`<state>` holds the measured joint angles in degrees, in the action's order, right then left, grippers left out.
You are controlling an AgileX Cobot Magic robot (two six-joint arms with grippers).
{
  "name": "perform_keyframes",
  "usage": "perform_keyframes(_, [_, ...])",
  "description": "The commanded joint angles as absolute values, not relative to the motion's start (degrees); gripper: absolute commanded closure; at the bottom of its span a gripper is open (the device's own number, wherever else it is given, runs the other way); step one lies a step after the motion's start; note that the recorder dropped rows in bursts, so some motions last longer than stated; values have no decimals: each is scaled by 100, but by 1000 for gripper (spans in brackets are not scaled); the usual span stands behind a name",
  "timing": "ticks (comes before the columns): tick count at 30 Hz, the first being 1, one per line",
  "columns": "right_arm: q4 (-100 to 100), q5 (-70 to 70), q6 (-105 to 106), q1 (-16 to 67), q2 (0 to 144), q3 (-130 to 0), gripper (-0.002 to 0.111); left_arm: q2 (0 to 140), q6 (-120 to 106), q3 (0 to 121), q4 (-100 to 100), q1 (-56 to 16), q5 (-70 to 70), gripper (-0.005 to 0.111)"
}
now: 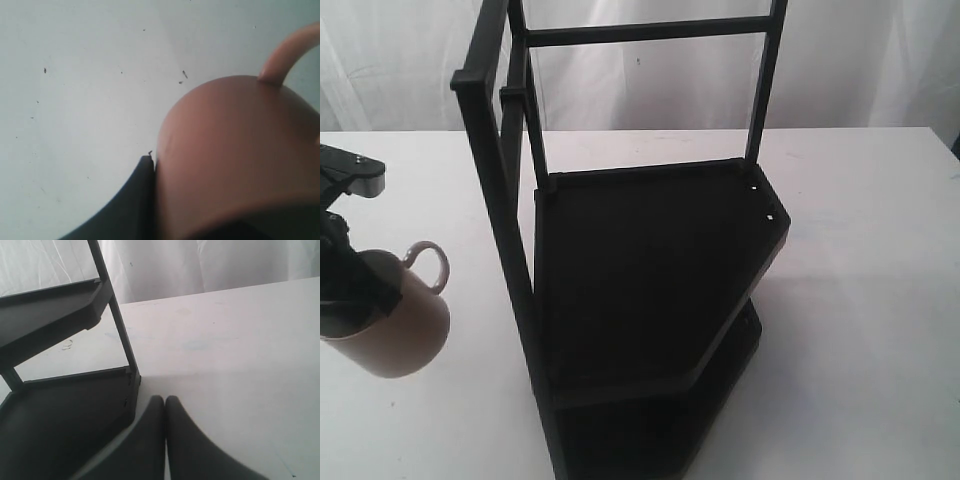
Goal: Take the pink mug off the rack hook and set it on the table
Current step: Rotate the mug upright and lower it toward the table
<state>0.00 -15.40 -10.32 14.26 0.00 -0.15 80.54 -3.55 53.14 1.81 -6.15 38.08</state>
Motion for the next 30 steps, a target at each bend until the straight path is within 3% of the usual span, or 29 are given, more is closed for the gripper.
perform_keyframes(1, [0,-1519,-1056,1421,0,0,108,8485,-339,5744,188,-598,4104,107])
perform_keyframes(15, [0,-1508,-1056,1421,0,0,108,9605,-339,6340,177,-609,4382,107])
perform_keyframes(30, [0,-1518,-1056,1421,0,0,108,9837,-316,6340,177,-609,4160,107])
